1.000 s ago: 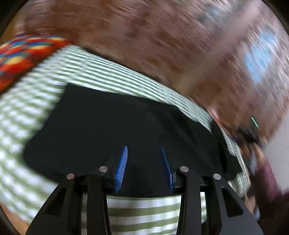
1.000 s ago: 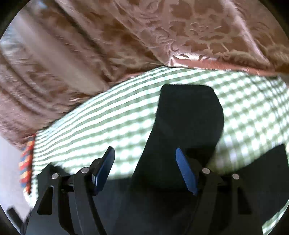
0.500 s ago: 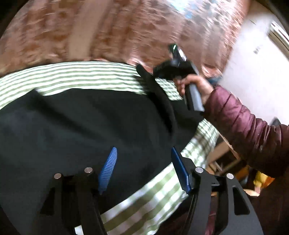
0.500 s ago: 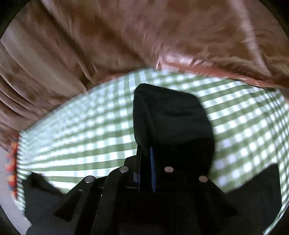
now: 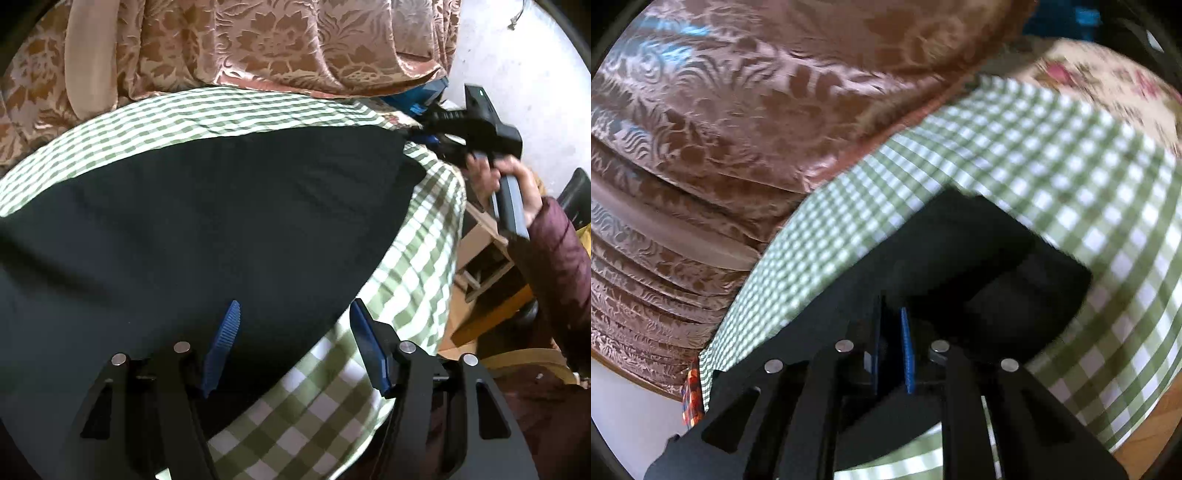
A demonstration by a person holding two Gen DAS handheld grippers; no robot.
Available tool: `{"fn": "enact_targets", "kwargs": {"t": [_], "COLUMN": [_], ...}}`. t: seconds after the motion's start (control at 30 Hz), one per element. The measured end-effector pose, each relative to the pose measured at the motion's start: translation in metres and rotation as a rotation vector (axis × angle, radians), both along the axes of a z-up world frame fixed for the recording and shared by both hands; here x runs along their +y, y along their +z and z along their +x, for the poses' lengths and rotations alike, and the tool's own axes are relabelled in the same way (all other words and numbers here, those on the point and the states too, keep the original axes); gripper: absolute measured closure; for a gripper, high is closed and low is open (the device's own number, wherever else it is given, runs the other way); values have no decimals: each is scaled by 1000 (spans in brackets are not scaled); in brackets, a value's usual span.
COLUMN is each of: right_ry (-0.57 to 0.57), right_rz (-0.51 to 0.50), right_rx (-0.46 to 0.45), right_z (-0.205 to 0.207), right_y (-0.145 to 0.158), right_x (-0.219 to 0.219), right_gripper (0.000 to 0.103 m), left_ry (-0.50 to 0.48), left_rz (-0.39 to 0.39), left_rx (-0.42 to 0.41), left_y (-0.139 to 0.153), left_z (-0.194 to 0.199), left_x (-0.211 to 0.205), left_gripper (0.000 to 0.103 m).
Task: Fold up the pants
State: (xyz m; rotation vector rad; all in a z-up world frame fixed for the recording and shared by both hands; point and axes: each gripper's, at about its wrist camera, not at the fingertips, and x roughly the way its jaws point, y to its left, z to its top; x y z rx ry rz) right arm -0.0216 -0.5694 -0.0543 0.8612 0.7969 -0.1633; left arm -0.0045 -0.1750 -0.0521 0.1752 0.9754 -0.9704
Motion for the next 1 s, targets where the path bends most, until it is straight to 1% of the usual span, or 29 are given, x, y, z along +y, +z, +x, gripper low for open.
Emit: {"fn": "enact_targets", "kwargs": {"t": [0.03,0.07,0.1,0.13,0.17,0.23,0.27,0.3,0.33,0.37,0.43,0.47,0.5,0.53,0.57,0.6,0.67,0.73,0.77,0.83,0.97,1.0], "right_ry": [-12,-23,-41,-68,-92,-116,-132,-150,-166,-183,-192,-195,-190,-183,-167,-155,-131,-120,-117,-131,-194,-206], "right_rz": [22,52,92,121,142,152,157,160,158,154,140,128,129,122,97,78,54,18,5,4,58,72], "right_rx": [9,10,1,-10,-24,-28,-29,-25,-19,-10,13,31,28,20,-5,-29,-77,-91,-84,-42,35,37], "right_z": [2,1,-2,-6,-9,-9,-11,-11,-9,-8,-1,2,4,4,2,0,-9,-19,-23,-35,-50,-53], "right_y": [-8,-15,-22,-27,-30,-34,-36,-37,-39,-40,-44,-44,-42,-37,-25,-13,8,20,21,10,-29,-33], "right_x": [-4,-6,-12,-19,-24,-30,-34,-38,-41,-45,-50,-53,-55,-55,-54,-52,-49,-46,-46,-48,-59,-61], "right_gripper": [88,80,52,45,45,45,45,48,53,57,84,88,92,93,94,97,97,97,97,97,97,97], "left_ry": [5,10,15,17,21,25,24,22,19,8,-5,-8,-7,-7,-7,-5,-1,-2,-7,-16,-43,-47], "left_rz": [6,10,17,22,23,21,20,19,15,8,17,16,11,3,-9,-29,-83,-119,-137,-152,-136,-134], "left_rx": [5,2,-6,-12,-15,-20,-22,-24,-24,-21,-42,-41,-39,-39,-39,-36,-16,5,20,40,75,82], "left_y": [-2,-4,-5,-6,-7,-7,-7,-7,-6,-5,-4,-3,-3,-1,1,4,11,14,14,13,3,1], "left_z": [2,1,1,1,2,4,4,4,3,2,0,-1,0,0,1,2,5,7,7,6,2,1], "left_x": [-1,0,0,-1,0,0,0,0,0,-1,-4,-4,-4,-3,-1,2,10,15,18,19,13,13], "left_gripper": [46,49,54,56,58,64,67,74,84,87,92,93,94,96,96,97,97,97,97,97,97,97]}}
